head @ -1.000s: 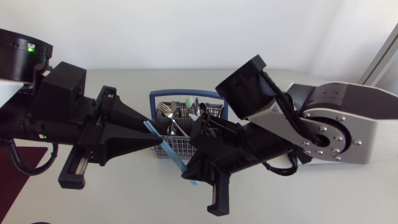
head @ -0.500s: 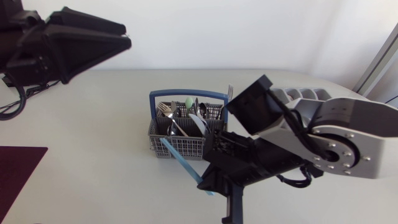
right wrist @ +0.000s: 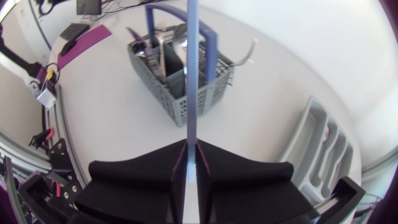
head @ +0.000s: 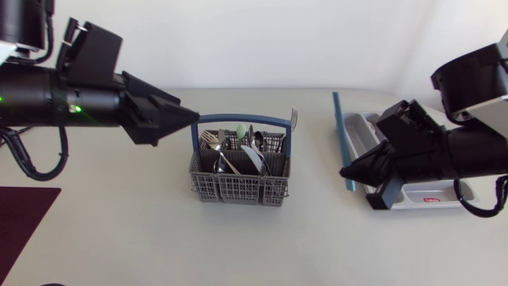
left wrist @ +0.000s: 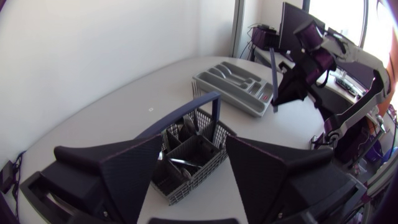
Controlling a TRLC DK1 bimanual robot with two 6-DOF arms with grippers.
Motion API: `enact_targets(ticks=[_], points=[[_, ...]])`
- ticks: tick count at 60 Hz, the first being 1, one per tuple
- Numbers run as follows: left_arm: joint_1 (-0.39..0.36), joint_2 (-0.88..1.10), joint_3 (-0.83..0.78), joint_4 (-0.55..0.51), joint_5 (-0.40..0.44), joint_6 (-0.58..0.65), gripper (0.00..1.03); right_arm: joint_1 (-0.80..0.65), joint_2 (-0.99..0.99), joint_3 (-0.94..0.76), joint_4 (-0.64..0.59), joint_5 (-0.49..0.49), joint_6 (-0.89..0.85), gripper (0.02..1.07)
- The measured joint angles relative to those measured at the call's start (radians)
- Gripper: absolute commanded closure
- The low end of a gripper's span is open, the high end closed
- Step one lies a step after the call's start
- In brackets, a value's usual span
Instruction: Sort the cutlery from the basket into the organizer compartments.
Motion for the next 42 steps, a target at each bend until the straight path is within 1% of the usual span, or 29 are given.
enact_targets(ticks=[4, 7, 15, 20, 22, 26, 31, 42], points=[[-0.055, 0.014, -0.007, -0.009, -0.069, 0.0, 0.35, -0.092, 0.036, 0.023, 0.002, -0.013, -0.003, 0.98], [-0.082, 0.03, -0.007, -0.012, -0.107, 0.0, 0.35, -0.154, 0.072, 0.038, 0.011, -0.014, -0.002, 0.98], [-0.115, 0.1, -0.007, -0.031, -0.178, -0.013, 0.35, -0.305, 0.217, 0.073, 0.061, -0.006, 0.018, 0.98], [-0.126, 0.157, -0.007, -0.053, -0.204, -0.033, 0.35, -0.369, 0.323, 0.095, 0.1, 0.029, 0.04, 0.98], [-0.129, 0.175, -0.007, -0.061, -0.209, -0.037, 0.35, -0.383, 0.359, 0.101, 0.12, 0.051, 0.05, 0.98], [-0.146, 0.206, -0.007, -0.069, -0.246, -0.054, 0.35, -0.399, 0.426, 0.107, 0.158, 0.089, 0.069, 0.98], [-0.171, 0.237, -0.002, -0.076, -0.277, -0.061, 0.35, -0.399, 0.5, 0.119, 0.183, 0.133, 0.094, 0.98], [-0.203, 0.304, 0.035, -0.083, -0.314, -0.086, 0.35, -0.399, 0.652, 0.188, 0.2, 0.203, 0.145, 0.97]])
